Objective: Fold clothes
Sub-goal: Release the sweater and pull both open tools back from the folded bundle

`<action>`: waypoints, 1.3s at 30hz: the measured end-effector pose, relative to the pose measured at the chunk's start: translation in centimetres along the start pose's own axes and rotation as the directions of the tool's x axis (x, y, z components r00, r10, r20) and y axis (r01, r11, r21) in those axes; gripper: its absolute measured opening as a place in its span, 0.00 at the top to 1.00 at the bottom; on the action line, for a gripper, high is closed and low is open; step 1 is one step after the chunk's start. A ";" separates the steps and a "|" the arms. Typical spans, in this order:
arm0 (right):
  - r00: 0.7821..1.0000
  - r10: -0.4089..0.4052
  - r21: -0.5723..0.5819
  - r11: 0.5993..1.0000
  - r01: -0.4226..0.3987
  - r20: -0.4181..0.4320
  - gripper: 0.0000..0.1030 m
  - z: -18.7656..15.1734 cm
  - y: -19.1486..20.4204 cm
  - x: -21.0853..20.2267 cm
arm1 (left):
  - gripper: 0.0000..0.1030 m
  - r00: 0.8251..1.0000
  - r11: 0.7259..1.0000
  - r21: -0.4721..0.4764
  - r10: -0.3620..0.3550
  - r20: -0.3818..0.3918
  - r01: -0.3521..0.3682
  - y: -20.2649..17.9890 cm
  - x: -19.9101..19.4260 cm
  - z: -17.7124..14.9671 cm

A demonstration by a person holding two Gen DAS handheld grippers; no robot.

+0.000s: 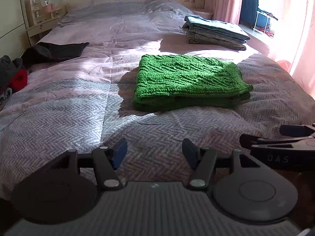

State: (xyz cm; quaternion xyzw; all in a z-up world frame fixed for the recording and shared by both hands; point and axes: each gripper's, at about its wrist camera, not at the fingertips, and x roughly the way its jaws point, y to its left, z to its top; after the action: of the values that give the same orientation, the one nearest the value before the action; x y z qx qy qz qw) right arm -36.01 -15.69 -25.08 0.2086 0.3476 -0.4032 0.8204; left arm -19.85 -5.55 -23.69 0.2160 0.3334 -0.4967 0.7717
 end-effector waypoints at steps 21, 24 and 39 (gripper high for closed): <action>1.000 -0.012 0.058 0.998 0.013 -0.026 0.08 3.4 -4.2 6.3 | 0.44 1.000 1.000 -0.011 0.020 -0.009 -0.020 3.0 7.4 5.3; 0.999 -0.037 0.074 0.996 0.038 -0.024 0.08 3.8 -5.4 6.8 | 0.42 0.999 0.999 -0.004 0.048 0.000 -0.048 3.4 7.9 6.3; 0.999 -0.036 0.074 0.997 0.036 -0.004 0.08 5.9 -7.5 7.9 | 0.40 0.998 0.998 0.034 0.060 0.024 -0.060 3.5 9.5 8.3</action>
State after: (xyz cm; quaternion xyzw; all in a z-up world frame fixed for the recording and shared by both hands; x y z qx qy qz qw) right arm -36.31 -27.81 -27.42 0.2331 0.3372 -0.4302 0.8043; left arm -11.43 -15.52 -24.95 0.2334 0.3090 -0.4814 0.7863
